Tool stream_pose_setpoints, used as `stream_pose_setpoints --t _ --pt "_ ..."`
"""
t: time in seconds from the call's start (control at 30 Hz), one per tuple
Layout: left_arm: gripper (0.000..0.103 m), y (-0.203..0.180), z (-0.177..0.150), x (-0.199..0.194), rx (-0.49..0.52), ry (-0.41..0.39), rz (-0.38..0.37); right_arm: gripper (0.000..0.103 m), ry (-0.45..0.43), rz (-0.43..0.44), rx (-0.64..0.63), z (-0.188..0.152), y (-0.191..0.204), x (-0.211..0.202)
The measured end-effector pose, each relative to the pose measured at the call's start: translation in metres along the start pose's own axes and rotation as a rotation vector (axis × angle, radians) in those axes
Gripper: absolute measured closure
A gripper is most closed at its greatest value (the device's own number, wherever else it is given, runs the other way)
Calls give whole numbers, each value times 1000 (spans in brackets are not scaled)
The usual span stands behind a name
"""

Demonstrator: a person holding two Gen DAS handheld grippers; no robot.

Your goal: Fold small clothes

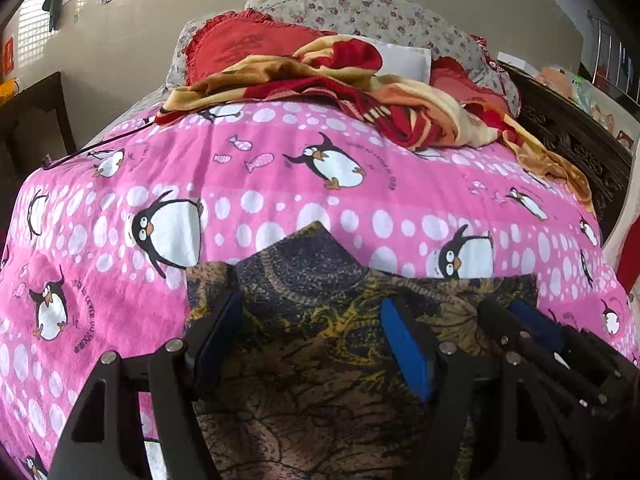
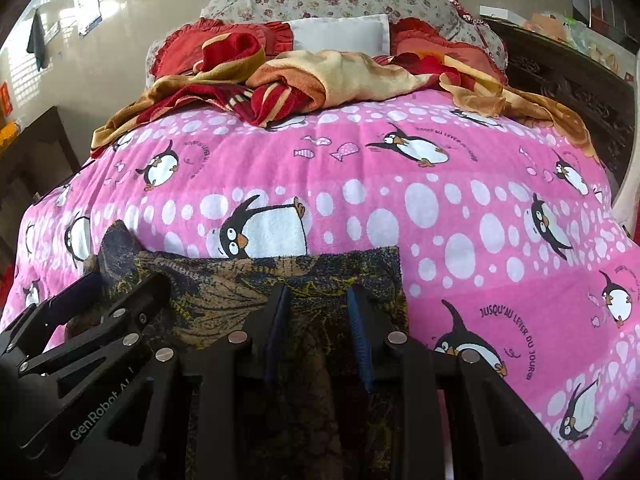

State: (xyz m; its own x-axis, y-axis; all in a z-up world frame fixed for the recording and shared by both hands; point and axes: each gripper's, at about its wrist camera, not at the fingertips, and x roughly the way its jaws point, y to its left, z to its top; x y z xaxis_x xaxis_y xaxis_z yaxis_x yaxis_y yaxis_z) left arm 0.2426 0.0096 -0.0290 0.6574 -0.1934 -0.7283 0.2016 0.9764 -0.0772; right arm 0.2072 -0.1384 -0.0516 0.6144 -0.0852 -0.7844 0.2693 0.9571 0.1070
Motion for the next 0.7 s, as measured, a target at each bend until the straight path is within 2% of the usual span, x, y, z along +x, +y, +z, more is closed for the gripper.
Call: stream_pose_setpoints --t 0.7 --pt "28 0 0 1 -1 2 0 78 3 2 0 0 -1 -1"
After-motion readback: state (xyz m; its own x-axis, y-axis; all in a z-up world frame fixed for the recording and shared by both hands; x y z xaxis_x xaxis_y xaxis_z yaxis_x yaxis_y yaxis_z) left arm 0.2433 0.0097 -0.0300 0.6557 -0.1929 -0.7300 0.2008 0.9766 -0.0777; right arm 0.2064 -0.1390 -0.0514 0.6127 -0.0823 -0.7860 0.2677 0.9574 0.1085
